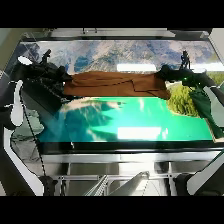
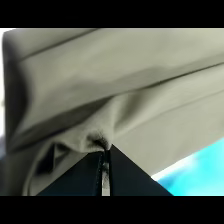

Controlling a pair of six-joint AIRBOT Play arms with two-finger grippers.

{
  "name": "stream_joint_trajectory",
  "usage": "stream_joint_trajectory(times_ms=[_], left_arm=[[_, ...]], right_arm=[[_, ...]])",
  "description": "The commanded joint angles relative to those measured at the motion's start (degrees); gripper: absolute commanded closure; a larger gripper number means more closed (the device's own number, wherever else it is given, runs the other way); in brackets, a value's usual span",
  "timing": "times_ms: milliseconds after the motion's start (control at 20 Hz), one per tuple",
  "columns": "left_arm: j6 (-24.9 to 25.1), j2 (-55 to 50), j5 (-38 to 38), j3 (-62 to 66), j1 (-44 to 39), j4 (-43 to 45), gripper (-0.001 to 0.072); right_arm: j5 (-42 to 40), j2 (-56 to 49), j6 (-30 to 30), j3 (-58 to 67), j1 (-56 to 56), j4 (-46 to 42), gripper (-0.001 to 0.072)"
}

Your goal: Fold the shirts.

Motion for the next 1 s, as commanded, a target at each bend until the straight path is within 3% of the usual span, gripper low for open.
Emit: stream_joint_trajectory(times_ms=[0,350,400,450,500,650,800,950], left_arm=[[0.61,0.00,8.11,0.04,0.11,-8.79,0.0444],[-6.99,0.00,22.93,0.04,0.33,-10.51,0.0433],[-8.48,0.04,24.39,0.07,0.72,-10.56,0.0433],[-9.07,0.15,24.76,0.04,0.83,-11.56,0.0433],[-9.09,0.33,23.91,0.04,1.44,-14.10,0.0433],[-7.45,2.32,17.59,0.07,4.20,-18.36,0.0434],[-2.23,6.64,7.61,0.04,8.13,-18.14,0.0434],[-2.19,10.84,-2.03,-1.18,10.38,-13.84,0.0435]], right_arm=[[1.14,-0.02,0.02,0.07,0.22,-0.37,0.0695],[2.93,0.00,0.04,0.09,0.09,-0.39,0.0687],[2.97,0.11,0.07,0.15,-0.07,-0.39,0.0605],[3.28,0.20,0.07,0.39,-0.39,-0.35,0.0428],[4.26,0.37,0.02,0.85,-1.03,-0.39,0.0298],[8.94,0.59,0.04,3.72,-4.44,-2.10,0.0075],[15.87,0.59,0.74,6.97,-9.44,-6.27,0.0065],[22.58,0.46,0.74,7.10,-12.35,-8.39,0.0064]])
